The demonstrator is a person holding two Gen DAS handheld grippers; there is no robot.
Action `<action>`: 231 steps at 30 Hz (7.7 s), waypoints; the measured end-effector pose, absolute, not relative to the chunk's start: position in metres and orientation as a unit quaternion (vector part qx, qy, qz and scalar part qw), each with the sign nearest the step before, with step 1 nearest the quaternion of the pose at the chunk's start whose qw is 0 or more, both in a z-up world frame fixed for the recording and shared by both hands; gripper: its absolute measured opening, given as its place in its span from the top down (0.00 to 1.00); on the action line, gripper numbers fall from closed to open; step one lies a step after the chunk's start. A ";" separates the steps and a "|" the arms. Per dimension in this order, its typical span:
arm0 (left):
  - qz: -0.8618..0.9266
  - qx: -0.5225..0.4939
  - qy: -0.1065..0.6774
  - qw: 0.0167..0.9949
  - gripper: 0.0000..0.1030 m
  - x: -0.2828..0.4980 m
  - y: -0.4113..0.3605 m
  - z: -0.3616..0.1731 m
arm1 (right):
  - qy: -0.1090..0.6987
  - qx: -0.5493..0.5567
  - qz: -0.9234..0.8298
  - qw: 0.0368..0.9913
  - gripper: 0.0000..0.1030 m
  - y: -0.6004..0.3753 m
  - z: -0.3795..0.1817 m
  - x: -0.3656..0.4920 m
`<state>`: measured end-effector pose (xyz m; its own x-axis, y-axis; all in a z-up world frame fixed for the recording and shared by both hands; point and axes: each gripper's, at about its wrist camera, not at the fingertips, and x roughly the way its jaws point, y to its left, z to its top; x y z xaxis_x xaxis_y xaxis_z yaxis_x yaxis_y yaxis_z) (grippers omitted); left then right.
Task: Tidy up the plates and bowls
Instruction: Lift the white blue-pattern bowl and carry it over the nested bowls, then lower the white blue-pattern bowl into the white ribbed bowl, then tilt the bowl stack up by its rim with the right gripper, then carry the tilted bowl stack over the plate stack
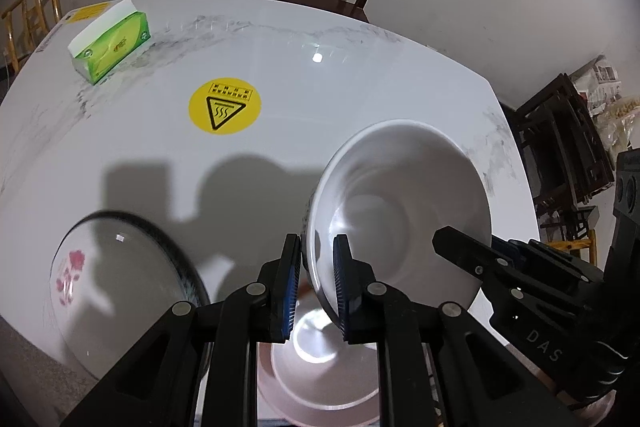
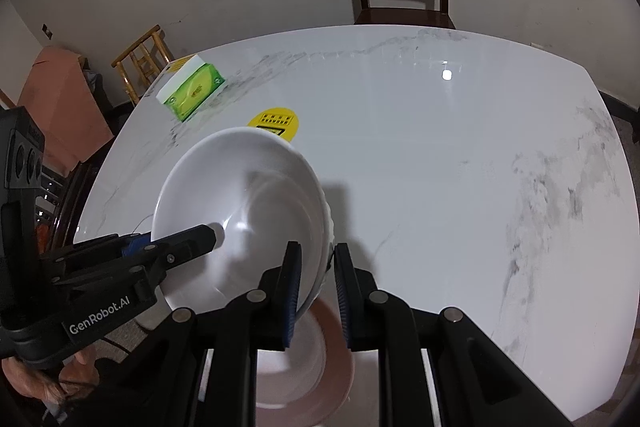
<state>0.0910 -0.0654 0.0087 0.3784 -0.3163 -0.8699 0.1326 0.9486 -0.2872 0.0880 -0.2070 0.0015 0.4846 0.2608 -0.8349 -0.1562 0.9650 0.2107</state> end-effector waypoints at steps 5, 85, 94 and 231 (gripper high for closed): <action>-0.138 -0.081 0.541 0.826 0.87 0.067 -0.063 0.009 | 0.496 0.054 0.123 0.858 0.83 -0.204 -0.003 0.065; -0.123 -0.060 0.574 0.808 0.84 0.027 -0.059 -0.042 | 0.542 0.089 0.110 0.828 0.79 -0.201 -0.060 0.030; -0.130 -0.055 0.570 0.810 0.77 0.025 -0.063 -0.041 | 0.541 0.095 0.111 0.828 0.76 -0.201 -0.060 0.029; -0.109 -0.153 0.580 0.793 0.91 0.032 -0.035 -0.069 | 0.549 0.115 0.047 0.827 0.85 -0.229 -0.088 0.034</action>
<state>0.0316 -0.0353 -0.0693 0.3039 -0.3498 -0.8862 -0.0056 0.9295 -0.3688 0.0342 -0.2286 -0.0884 0.3936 0.2040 -0.8964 0.0489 0.9690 0.2420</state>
